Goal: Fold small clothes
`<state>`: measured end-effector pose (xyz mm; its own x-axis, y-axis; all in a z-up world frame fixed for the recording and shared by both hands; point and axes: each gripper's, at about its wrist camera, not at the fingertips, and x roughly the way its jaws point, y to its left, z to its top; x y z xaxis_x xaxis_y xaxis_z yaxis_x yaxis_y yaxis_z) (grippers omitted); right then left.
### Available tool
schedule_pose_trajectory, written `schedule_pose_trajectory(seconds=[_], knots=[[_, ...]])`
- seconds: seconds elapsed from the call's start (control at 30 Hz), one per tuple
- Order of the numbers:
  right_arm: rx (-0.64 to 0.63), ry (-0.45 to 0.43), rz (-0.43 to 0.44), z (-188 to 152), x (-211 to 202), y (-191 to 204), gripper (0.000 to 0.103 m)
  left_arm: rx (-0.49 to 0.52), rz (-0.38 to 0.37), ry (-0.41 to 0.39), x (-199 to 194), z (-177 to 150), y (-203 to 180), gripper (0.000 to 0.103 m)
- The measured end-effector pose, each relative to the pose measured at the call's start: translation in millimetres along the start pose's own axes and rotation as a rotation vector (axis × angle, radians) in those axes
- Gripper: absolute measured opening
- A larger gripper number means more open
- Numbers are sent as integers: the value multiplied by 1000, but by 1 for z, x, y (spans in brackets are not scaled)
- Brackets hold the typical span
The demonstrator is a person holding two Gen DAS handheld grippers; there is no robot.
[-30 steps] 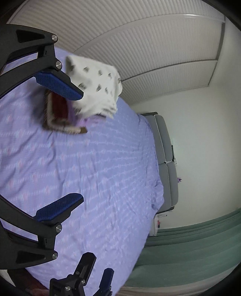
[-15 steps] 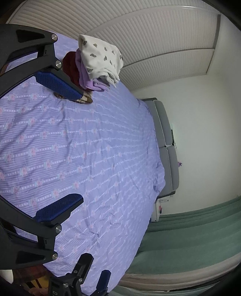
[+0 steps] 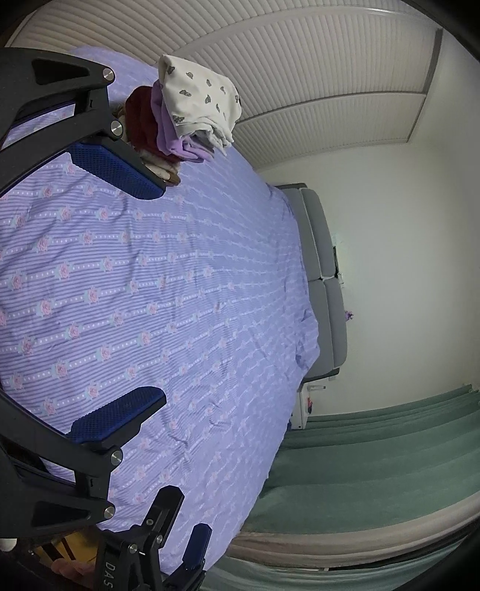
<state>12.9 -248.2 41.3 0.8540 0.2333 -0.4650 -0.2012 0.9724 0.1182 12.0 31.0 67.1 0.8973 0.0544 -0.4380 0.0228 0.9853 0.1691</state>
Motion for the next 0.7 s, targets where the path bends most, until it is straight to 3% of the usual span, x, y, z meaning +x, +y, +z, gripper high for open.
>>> schedule_pose_trajectory(seconds=[0.13, 0.7], knots=[[-2, 2, 0, 0, 0, 1, 94, -8, 14, -1, -1, -2, 1, 103], [-3, 27, 9, 2, 8, 5, 94, -71, -50, 53, 13, -8, 6, 103]])
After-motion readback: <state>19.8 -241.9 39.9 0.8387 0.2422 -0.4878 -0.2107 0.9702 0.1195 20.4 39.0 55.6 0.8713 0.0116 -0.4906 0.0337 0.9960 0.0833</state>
